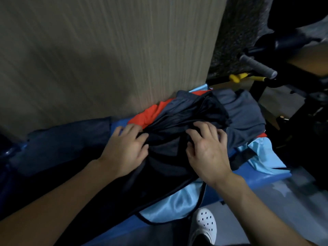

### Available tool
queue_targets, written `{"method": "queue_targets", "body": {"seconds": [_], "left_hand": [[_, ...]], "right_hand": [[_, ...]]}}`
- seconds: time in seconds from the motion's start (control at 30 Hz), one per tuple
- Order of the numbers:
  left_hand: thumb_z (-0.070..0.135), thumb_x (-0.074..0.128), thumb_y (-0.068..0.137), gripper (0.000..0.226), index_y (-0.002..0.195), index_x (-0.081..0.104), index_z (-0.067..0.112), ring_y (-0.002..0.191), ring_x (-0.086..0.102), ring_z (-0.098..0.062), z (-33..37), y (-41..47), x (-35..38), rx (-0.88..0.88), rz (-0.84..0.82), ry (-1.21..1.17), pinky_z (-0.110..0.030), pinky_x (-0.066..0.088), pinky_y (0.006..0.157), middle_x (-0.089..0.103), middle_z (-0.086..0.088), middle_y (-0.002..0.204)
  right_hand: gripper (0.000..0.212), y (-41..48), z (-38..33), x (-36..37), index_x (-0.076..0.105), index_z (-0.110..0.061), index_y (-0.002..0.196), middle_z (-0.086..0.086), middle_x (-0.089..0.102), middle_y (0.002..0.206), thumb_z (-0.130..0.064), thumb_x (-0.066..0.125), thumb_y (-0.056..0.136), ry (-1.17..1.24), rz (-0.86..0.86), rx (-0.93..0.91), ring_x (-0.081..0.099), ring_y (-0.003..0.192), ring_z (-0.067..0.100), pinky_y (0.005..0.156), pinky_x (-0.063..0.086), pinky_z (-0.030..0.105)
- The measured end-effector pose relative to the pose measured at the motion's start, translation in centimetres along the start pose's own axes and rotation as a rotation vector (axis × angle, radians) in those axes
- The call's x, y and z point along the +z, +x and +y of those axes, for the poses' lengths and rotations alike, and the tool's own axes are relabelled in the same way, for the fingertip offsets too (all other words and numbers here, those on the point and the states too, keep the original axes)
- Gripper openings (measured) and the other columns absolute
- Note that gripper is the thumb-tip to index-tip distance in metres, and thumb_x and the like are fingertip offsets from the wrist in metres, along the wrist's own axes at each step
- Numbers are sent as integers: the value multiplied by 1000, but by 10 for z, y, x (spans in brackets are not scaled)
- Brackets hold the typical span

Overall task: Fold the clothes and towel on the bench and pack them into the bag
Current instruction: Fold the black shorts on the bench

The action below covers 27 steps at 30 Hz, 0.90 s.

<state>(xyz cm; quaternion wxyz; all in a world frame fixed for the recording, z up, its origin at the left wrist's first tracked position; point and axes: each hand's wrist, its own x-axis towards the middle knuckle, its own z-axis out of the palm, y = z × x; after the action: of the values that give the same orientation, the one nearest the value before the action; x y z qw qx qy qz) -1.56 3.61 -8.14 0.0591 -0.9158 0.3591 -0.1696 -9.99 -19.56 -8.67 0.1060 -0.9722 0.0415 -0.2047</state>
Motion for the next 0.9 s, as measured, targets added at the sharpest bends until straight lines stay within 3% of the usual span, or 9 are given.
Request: {"method": "queue_targets", "body": {"seconds": [0.07,0.17,0.3,0.4,0.53,0.67,0.8,0.9], "left_hand": [[34,45,86,37,94,73,11,99,59,-31,1,10,-6,-64,100,-46,-44,43,81,63,-6,99],[39,47,83,37,100,70,16,99,59,-31,18,39,-19,-78,165,-157,-42,43,80,62,-4,99],[59,54,81,53,118,60,21,115,52,-23,56,94,-34,-24,72,-282,-42,42,90,57,3,118],[51,69,83,46,117,58,22,121,46,-20,66,128,-32,-33,-51,-332,-40,37,97,52,4,123],[32,76,85,19,91,66,17,102,55,-24,55,147,-21,13,-63,-503,-42,44,93,59,0,107],[21,78,84,12,77,69,19,90,64,-20,38,158,-18,-26,-149,-703,-35,50,85,67,-3,97],[11,70,90,9,83,73,7,65,58,-6,29,173,-18,-148,-215,-833,-21,44,67,68,0,75],[9,65,93,8,89,71,12,63,53,0,30,183,-17,-203,-125,-810,-22,41,69,63,8,74]], "right_hand": [[37,7,5,-5,61,-16,119,9,50,130,-25,60,83,3,87,111,42,124,31,99,32,49],[41,16,14,-10,56,-15,121,13,48,131,-26,63,83,69,201,303,40,122,34,98,32,51],[44,24,32,-18,50,-16,129,10,49,131,-30,61,89,220,184,485,39,123,33,99,30,50],[45,26,44,-20,48,-19,133,6,52,130,-36,58,92,255,119,545,41,123,30,100,28,48],[49,29,56,-21,46,-21,137,3,52,132,-39,59,93,304,64,533,42,124,28,100,28,46],[45,36,64,-22,50,-19,134,1,57,127,-33,61,93,370,57,535,43,122,28,98,28,44],[31,44,67,-20,60,-19,124,3,60,121,-23,59,93,427,82,547,46,119,27,96,29,41],[21,47,69,-19,62,-18,113,-2,60,107,-19,59,92,474,117,553,52,112,25,95,30,40]]}}
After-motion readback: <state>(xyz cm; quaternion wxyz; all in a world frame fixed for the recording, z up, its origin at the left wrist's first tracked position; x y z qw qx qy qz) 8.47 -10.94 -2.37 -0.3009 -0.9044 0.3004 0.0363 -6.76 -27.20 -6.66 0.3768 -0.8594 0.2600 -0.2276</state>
